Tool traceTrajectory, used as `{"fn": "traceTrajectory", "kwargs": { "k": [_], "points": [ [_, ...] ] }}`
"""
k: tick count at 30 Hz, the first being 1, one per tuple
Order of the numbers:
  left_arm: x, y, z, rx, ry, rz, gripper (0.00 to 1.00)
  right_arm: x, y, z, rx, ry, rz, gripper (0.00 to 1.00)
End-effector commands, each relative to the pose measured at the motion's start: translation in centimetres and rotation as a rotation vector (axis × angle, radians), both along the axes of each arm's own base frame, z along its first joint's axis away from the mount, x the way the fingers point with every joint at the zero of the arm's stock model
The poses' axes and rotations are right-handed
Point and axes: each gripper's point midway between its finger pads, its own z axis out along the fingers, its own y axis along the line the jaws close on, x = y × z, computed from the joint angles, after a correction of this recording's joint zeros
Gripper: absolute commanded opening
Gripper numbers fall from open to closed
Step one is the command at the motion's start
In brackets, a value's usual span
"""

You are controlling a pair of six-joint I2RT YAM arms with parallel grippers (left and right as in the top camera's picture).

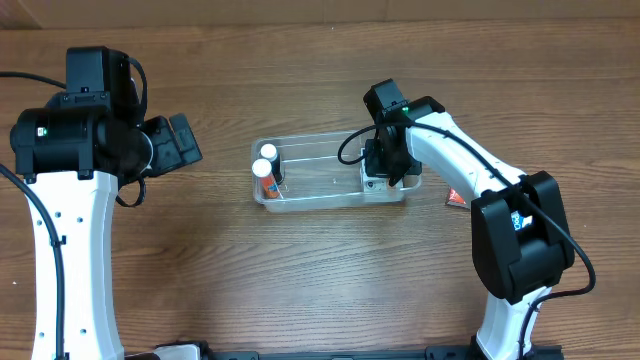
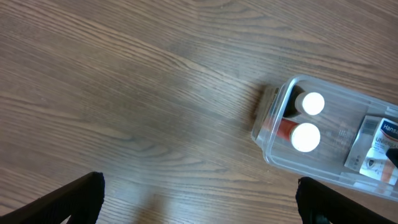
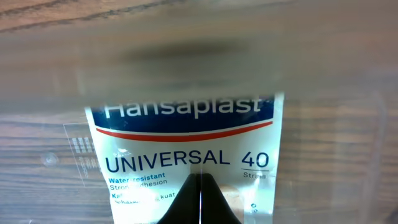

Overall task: Pack container
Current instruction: 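Lower Hansaplast box into container's right end and release, then reach right gripper to the blue VapoDrops box and grasp it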

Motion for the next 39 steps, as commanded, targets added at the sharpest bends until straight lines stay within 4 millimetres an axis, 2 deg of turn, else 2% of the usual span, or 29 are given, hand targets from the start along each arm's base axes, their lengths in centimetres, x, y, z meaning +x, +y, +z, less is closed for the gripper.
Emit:
{"fn": "traceTrajectory", "kwargs": {
  "k": [1,4,5,6,7,8,9,10,12,14,16,17,19,20,21,23,25,28,30,32,34,39],
  "points": [
    [-0.2,0.2,-0.3,0.015,0.017,-0.019,1.00,0.6,-0.4,1.8,-0.024,-0.009,-0.004,0.04],
    [-0.2,0.2,-0.3,0.015,0.016,-0.020,1.00,2.1,-0.7,8.8,-0.031,-0.125,-0.011,0.05],
    [-0.2,0.2,-0.3,0.016,0.016,-0.020,1.00,2.6,-0.5,12.3,-0.003,-0.190,-0.014,0.05],
    [-0.2,0.2,-0.3,0.016,0.016,-0.020,1.00,2.6,-0.5,14.6,0.013,-0.232,-0.016,0.06],
    [-0.1,0.2,-0.3,0.016,0.016,-0.020,1.00,2.5,-0.7,18.4,0.036,-0.301,-0.014,0.08],
    [-0.2,0.3,-0.3,0.022,0.016,-0.018,1.00,2.2,-1.5,21.7,0.037,-0.364,-0.014,0.32],
    [-0.2,0.4,-0.3,0.024,0.016,-0.024,1.00,1.8,-3.6,25.1,0.011,-0.439,-0.054,0.59],
    [-0.2,0.4,-0.3,0.027,0.017,-0.030,1.00,1.1,-6.3,27.5,0.007,-0.489,-0.117,0.79],
    [-0.2,0.4,-0.3,0.027,0.017,-0.031,1.00,-0.5,-10.3,28.7,0.008,-0.479,-0.213,0.91],
    [-0.2,0.4,-0.3,0.027,0.017,-0.031,1.00,-4.1,-15.9,29.2,-0.016,-0.417,-0.358,0.95],
    [-0.2,0.3,-0.3,0.027,0.017,-0.031,1.00,-8.0,-19.3,29.9,-0.045,-0.396,-0.463,0.95],
    [-0.2,0.3,-0.3,0.027,0.017,-0.031,1.00,-9.7,-20.0,30.0,-0.041,-0.397,-0.499,0.95],
    [-0.2,0.4,-0.3,0.027,0.017,-0.031,1.00,-13.6,-21.2,28.6,-0.051,-0.380,-0.568,1.00],
    [-0.2,0.3,-0.3,0.026,0.017,-0.031,1.00,-15.2,-21.9,26.3,-0.061,-0.354,-0.611,1.00],
    [-0.1,0.4,-0.3,0.027,0.016,-0.031,1.00,-15.6,-22.2,24.6,-0.063,-0.338,-0.622,1.00],
    [-0.1,0.3,-0.3,0.026,0.013,-0.031,1.00,-14.5,-22.2,19.0,-0.016,-0.275,-0.530,1.00],
    [0.0,0.3,-0.2,0.027,0.010,-0.031,1.00,-13.2,-23.0,15.4,-0.038,-0.201,-0.452,1.00],
    [0.0,0.3,-0.2,0.027,0.011,-0.031,1.00,-11.0,-24.5,11.5,-0.076,-0.084,-0.404,1.00],
    [-0.1,0.3,-0.3,0.027,0.012,-0.032,1.00,-10.8,-24.2,9.8,-0.052,-0.014,-0.400,1.00],
    [0.1,0.4,-0.2,0.027,0.006,-0.031,1.00,-9.2,-24.9,8.5,-0.055,-0.033,-0.398,1.00],
    [0.3,0.4,-0.1,0.028,-0.003,-0.031,1.00,-8.5,-25.2,7.2,-0.057,-0.014,-0.369,1.00],
    [0.4,0.4,-0.1,0.029,-0.008,-0.031,1.00,-9.0,-26.8,3.6,-0.132,0.116,-0.328,1.00]
  ]
}}
